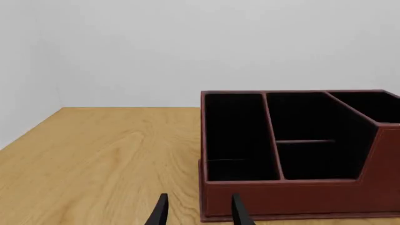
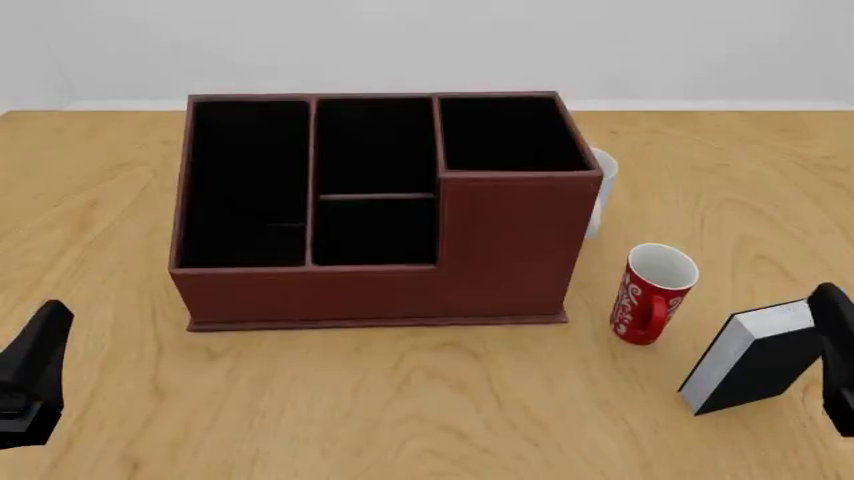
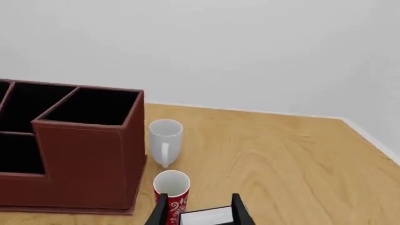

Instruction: Pick up the book and place it in the right compartment of the caddy.

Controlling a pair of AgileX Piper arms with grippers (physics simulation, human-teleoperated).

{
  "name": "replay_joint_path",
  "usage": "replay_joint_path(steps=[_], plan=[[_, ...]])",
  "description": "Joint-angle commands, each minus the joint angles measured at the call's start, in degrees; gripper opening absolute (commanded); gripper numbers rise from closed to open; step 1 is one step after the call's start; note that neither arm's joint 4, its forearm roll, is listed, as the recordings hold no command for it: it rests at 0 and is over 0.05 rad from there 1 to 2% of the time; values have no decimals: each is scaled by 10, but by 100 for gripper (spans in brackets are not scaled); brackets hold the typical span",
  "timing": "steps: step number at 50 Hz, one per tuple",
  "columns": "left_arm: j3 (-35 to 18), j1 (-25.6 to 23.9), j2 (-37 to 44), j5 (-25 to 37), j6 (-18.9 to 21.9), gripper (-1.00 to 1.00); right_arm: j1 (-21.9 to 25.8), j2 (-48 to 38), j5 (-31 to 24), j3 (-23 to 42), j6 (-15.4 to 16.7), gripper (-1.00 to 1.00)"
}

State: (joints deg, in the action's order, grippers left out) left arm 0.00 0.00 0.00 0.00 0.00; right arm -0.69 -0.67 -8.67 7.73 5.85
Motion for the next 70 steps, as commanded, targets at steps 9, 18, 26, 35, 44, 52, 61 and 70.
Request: replay_joint_path(steps=[9, 18, 26, 35, 44, 52, 61, 70], plan=[[0, 0, 0, 0, 0, 100, 12, -71, -72, 112, 67, 100], [0, 0, 0, 0, 0, 100, 21, -92, -110, 153, 136, 100], [0, 0, 0, 0, 0, 100, 15, -124, -135, 191, 200, 100], [0, 0, 0, 0, 0, 100, 16, -151, -162, 232, 261, 100], [0, 0, 0, 0, 0, 100, 45, -185, -196, 267, 360, 100], [0, 0, 0, 0, 0, 100, 75, -253, -258, 319, 454, 100], [0, 0, 0, 0, 0, 100, 67, -288, -274, 351, 490, 100], [0, 0, 0, 0, 0, 100, 52, -319, -290, 374, 524, 100]])
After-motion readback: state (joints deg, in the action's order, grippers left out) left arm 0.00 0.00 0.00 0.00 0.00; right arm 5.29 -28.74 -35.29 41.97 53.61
